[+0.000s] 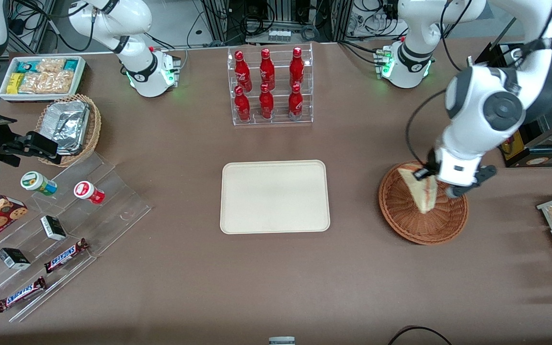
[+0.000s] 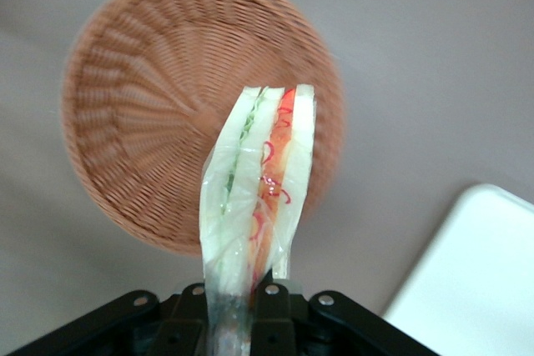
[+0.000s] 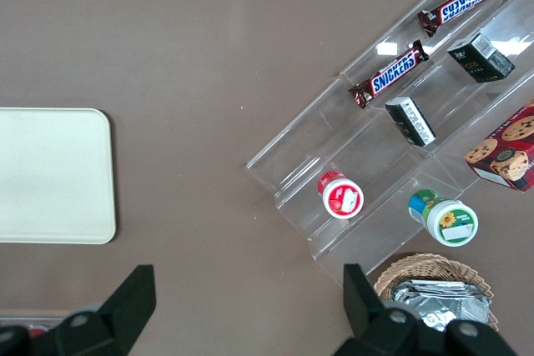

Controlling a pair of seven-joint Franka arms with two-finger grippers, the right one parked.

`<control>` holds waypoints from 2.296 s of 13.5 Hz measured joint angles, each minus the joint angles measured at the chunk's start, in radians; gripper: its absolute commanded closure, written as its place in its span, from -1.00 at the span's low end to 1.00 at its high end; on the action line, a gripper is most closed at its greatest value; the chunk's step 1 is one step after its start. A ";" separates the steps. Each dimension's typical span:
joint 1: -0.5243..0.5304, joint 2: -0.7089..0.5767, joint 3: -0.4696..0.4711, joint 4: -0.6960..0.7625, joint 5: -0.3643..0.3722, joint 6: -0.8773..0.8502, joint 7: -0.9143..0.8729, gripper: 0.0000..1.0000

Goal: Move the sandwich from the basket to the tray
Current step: 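Carry the held sandwich over to the cream tray and lower it, then open the left gripper to release the sandwich onto the tray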

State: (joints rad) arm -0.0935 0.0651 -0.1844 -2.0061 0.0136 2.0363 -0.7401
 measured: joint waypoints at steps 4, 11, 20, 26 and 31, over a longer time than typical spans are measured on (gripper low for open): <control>-0.038 0.099 -0.187 0.097 0.012 0.002 -0.067 1.00; -0.397 0.604 -0.203 0.560 0.252 0.022 -0.350 1.00; -0.490 0.770 -0.191 0.638 0.452 0.148 -0.522 -1.00; -0.489 0.575 -0.114 0.697 0.328 -0.135 -0.570 -1.00; -0.484 0.311 0.167 0.696 0.097 -0.411 -0.293 -1.00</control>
State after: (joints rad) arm -0.5777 0.3762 -0.0173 -1.3099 0.1107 1.6249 -1.0330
